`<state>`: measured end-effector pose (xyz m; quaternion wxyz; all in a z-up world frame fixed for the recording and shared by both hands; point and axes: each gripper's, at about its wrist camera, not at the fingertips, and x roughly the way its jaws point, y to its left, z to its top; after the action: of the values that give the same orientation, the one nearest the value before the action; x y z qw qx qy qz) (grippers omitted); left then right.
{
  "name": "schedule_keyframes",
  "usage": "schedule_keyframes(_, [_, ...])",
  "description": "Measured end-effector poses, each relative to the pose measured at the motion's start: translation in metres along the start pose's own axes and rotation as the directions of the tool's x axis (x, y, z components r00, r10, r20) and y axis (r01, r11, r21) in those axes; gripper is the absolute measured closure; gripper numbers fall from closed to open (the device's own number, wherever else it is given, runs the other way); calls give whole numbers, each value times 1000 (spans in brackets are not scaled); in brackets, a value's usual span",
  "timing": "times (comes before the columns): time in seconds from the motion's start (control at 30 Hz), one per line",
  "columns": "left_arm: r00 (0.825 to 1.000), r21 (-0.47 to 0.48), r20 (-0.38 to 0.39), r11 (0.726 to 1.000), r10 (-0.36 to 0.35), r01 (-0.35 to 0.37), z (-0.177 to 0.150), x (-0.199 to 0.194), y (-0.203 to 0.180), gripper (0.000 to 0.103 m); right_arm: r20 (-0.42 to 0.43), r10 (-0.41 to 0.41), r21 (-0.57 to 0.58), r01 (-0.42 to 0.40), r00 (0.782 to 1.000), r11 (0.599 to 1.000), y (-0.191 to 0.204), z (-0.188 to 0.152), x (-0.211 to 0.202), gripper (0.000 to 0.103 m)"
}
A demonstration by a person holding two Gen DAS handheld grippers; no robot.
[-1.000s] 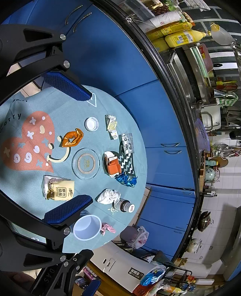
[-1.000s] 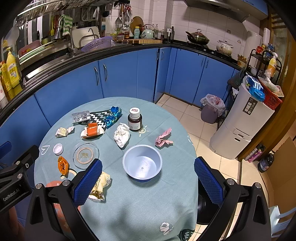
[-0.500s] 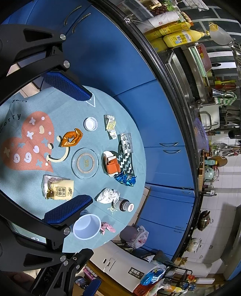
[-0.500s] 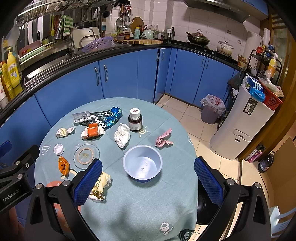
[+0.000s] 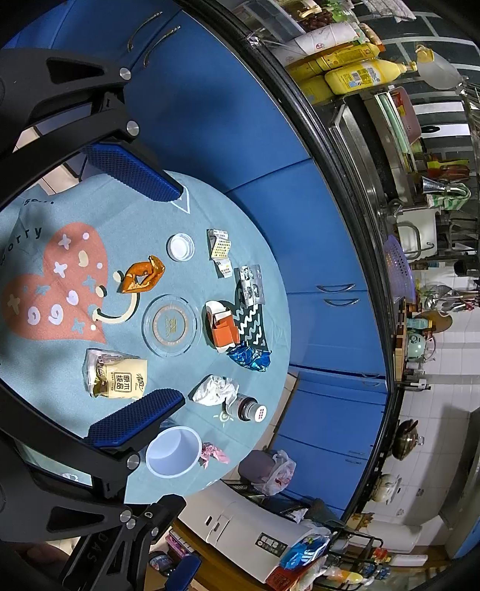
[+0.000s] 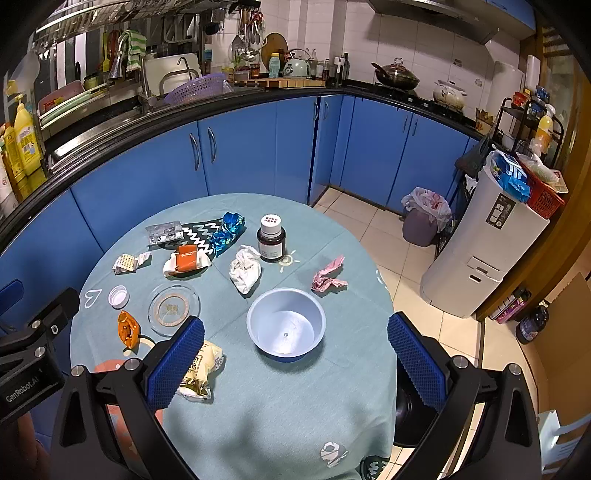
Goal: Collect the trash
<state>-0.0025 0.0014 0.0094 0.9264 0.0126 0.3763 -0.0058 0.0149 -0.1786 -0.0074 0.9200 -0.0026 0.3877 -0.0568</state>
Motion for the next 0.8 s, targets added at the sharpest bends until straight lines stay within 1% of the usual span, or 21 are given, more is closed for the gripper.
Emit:
schedule_keyframes(0.53, [1000, -2, -4, 1000, 0, 0, -1, -1, -1, 3, -19, 13, 8, -13, 1000, 1000, -1, -3, 5, 6])
schedule_keyframes(0.73, [999, -19, -28, 1000, 19, -19, -3, 9, 4, 3, -32, 14, 10, -14, 999, 1000, -2, -5, 10, 6])
schedule_keyframes(0.8, [999, -3, -45, 1000, 28, -28, -6, 14, 4, 3, -48, 18, 12, -17, 999, 1000, -2, -7, 15, 6])
